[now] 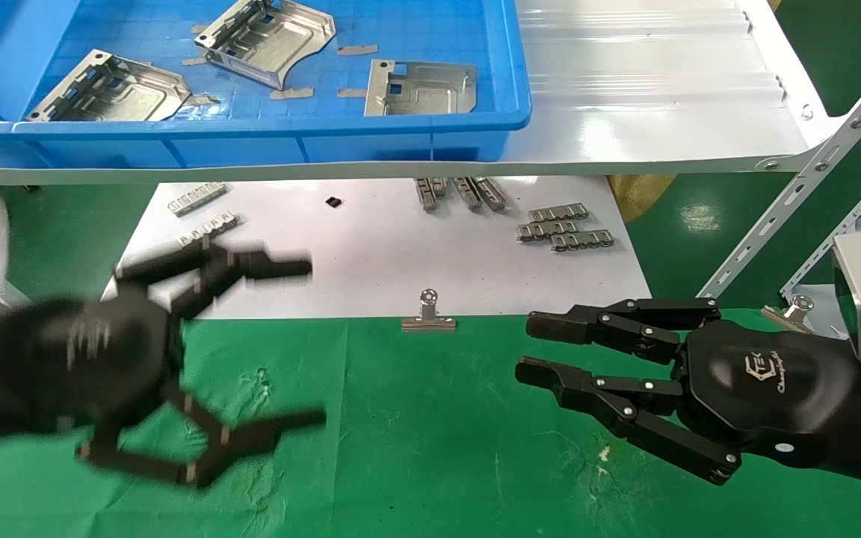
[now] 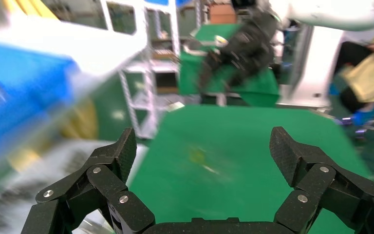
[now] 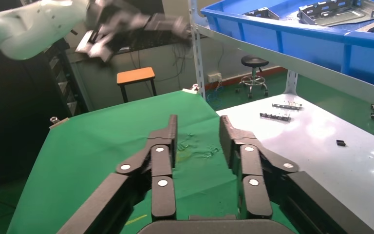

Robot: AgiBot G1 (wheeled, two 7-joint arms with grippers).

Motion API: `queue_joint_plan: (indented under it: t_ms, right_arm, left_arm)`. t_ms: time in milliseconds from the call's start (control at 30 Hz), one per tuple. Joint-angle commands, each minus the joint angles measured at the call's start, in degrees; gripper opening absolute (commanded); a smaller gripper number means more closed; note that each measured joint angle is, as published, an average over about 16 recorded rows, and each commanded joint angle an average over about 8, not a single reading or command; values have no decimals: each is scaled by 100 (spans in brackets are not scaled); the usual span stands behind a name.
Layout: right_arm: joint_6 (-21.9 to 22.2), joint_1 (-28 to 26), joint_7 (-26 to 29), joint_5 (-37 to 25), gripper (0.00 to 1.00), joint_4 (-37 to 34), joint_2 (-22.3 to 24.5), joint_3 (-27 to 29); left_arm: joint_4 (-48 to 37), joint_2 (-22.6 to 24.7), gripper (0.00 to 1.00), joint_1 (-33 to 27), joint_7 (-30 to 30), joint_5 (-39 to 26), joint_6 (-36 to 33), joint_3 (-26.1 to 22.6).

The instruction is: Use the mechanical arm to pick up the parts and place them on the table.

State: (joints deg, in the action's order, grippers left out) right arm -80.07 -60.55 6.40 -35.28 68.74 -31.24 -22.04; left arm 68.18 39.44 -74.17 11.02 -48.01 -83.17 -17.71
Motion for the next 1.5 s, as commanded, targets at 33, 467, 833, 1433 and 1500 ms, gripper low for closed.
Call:
queue_joint_plan:
  t_ms: [33,467,833,1433,1500]
  right_arm:
    - [0,0,0,0,0,0,0,0]
    - [0,0,0,0,0,0,0,0]
    - [0,0,0,0,87,0,0,0]
    - [0,0,0,0,100,0,0,0]
    - [0,0,0,0,100,0,0,0]
  left_arm:
    - [-90,104,100,-335,38,-121,70,-23]
    - [-3911,2005,96,-3486,-388,-2348,1340,-1009]
    - [-6014,2886,0,-4382,-756,-3269,3400,-1398]
    - [-6767,3067,0,-4672,-657,-3599,3797,-1611]
    - [-6785,3068,0,-4684,-652,-3616,3812,-1623]
